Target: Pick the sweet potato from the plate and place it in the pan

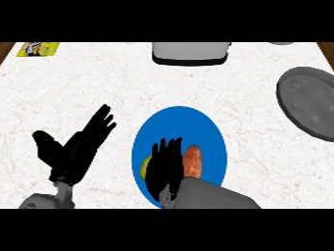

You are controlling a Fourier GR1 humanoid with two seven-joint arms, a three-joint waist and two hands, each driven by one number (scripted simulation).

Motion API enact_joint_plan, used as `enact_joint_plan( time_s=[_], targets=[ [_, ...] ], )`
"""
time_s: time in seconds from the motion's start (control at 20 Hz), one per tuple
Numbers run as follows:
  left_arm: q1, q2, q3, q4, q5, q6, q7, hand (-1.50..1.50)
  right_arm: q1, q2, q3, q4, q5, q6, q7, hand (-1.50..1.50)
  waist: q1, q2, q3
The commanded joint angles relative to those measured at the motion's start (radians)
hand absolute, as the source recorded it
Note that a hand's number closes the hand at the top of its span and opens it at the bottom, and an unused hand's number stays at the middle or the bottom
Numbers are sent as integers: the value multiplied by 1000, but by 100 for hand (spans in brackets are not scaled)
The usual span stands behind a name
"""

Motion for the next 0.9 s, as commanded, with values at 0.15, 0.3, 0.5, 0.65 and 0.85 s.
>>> enact_joint_plan(
  time_s=[0.15,0.3,0.5,0.65,0.85],
  targets=[
    [19,-12,13,10,-3,-2,-38,0,17,31,62,0,74,133,260,-150,-15,1,0],
    [23,-29,-6,16,-27,9,-52,0,-4,16,7,2,71,202,251,-150,-21,1,0],
    [14,-24,-7,18,-33,6,-22,0,30,28,-8,23,131,185,221,-150,-13,5,1],
    [27,-1,23,16,0,-37,-29,0,74,46,-10,-14,147,211,234,-150,-7,5,1],
    [15,-38,0,11,-33,6,-16,0,114,-14,-12,-30,234,197,176,-150,-11,5,2]
  ],
)
